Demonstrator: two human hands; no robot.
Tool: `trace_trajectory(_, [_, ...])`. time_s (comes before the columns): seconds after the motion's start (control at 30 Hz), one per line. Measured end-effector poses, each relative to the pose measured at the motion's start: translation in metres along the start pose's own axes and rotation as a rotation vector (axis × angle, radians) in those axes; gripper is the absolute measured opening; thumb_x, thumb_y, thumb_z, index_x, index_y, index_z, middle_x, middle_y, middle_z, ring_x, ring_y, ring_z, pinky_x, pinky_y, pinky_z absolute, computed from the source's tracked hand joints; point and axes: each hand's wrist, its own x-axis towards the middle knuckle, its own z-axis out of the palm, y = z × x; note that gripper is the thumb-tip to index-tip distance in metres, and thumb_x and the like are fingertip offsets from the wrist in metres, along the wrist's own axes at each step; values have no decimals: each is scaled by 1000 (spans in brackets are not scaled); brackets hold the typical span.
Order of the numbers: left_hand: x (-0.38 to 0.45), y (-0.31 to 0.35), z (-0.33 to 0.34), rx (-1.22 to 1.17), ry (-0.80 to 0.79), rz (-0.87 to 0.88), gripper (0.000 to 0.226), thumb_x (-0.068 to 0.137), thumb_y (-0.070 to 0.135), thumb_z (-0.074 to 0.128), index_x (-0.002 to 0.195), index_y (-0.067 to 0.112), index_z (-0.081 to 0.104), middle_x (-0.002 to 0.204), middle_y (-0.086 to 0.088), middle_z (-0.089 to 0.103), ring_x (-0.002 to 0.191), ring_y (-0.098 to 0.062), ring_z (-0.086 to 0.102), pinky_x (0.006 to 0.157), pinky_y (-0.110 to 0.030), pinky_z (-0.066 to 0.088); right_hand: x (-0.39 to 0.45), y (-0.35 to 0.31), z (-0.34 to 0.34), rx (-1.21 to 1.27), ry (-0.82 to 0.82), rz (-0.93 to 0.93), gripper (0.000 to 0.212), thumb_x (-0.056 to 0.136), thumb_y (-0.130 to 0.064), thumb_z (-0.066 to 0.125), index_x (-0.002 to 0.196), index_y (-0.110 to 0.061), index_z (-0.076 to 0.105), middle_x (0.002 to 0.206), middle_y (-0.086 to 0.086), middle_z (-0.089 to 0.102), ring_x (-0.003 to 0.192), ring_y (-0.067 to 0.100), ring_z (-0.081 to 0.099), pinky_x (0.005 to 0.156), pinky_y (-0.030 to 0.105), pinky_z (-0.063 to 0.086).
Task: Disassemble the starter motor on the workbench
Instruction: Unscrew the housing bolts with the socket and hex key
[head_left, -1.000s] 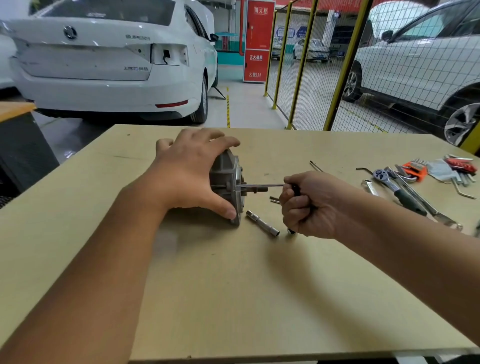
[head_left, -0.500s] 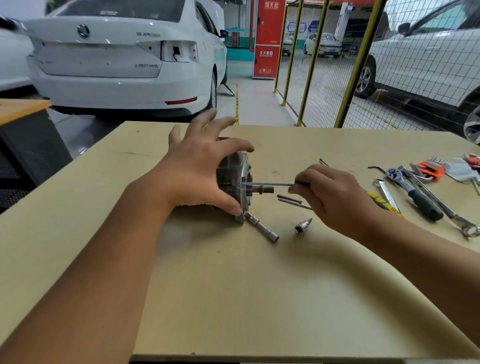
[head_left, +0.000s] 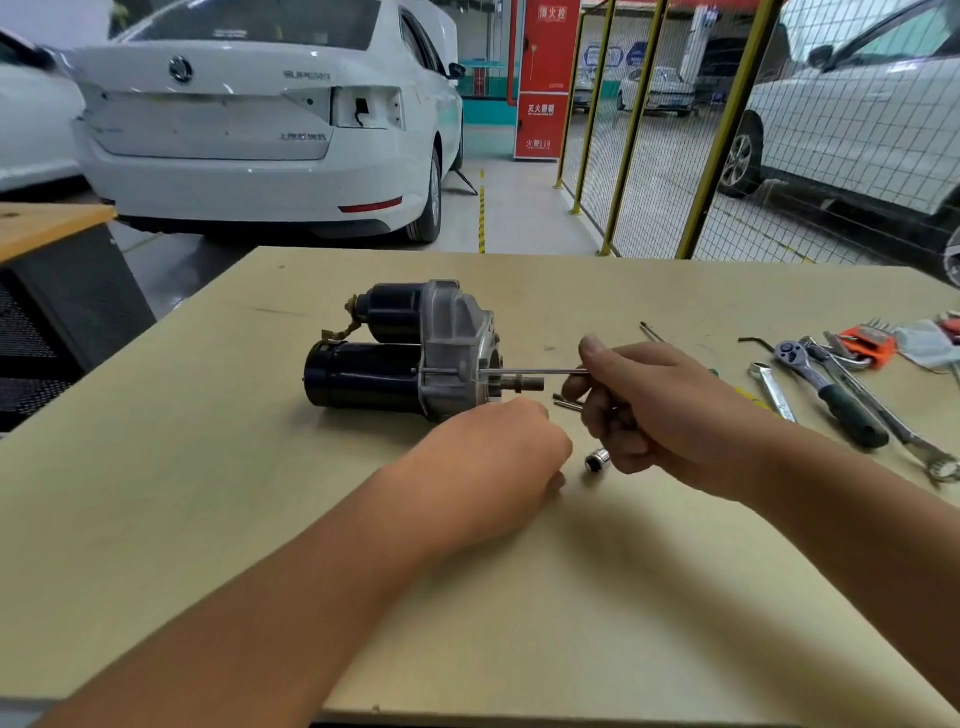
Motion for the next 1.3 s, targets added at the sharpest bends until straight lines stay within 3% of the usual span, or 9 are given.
trace_trajectory(0.2, [0,-3,0,-82,134,8,27,104,39,58,109,13,63,96,-5,54,97,-32,61,82,-42,51,-7,-9,-1,165,-112,210,48,90,-65,56,79,-18,58,65,8,51,45,16,30,45,23,27])
trace_trajectory(0.33, [-17,-28,-20,-140,749,41,20,91,29,72,82,10,70,72,-4,65,65,-29,61,60,-42,54,-5,-12,0,226,-122,293,55,91,-71,47,81,-17,54,65,6,48,44,15,29,44,22,25])
trace_trajectory(0.43, [-29,-71,-35,-200,989,-157,24,84,37,77,93,14,76,87,-3,70,82,-29,60,72,-43,53,-3,-12,-3,280,-159,333,54,94,-68,44,83,-16,53,66,6,47,45,15,28,44,23,24])
trace_trajectory(0.53, [-42,-115,-34,-299,725,-361,78,63,69,75,133,37,63,127,5,59,119,-25,48,96,-43,44,-2,-13,-8,456,-260,427,39,96,-50,49,83,-14,56,67,1,43,42,11,27,40,22,23])
trace_trajectory(0.63, [-48,-134,-26,-493,422,-350,122,43,77,80,153,49,36,140,14,46,129,-12,41,107,-39,40,-1,-13,-12,676,-332,486,30,94,-31,53,83,-6,64,69,-1,43,37,8,31,33,21,27])
trace_trajectory(0.9, [-34,-144,-12,-559,383,-305,132,34,73,86,153,55,31,131,14,45,118,-12,52,97,-28,42,-2,-16,-13,655,-313,446,13,88,-7,53,86,-1,64,68,4,52,37,5,38,34,18,36])
trace_trajectory(1.03, [-34,-145,-12,-570,396,-289,132,39,60,98,154,53,33,132,12,46,118,-14,52,96,-29,42,1,-2,-16,210,-261,200,15,96,-4,54,90,-4,67,72,12,59,42,11,44,41,23,39])
trace_trajectory(1.2, [-33,-145,-11,-584,400,-277,130,42,53,101,154,50,35,132,11,47,118,-15,53,100,-31,44,19,16,-26,-999,79,-793,27,89,11,61,96,-10,76,77,-5,68,53,5,54,57,20,46])
trace_trajectory(1.3, [-34,-143,-11,-579,403,-288,129,40,63,94,154,51,34,131,11,47,122,-15,50,108,-39,44,27,26,-25,-1155,249,-967,28,87,9,66,108,-7,76,86,9,69,64,19,61,62,28,51])
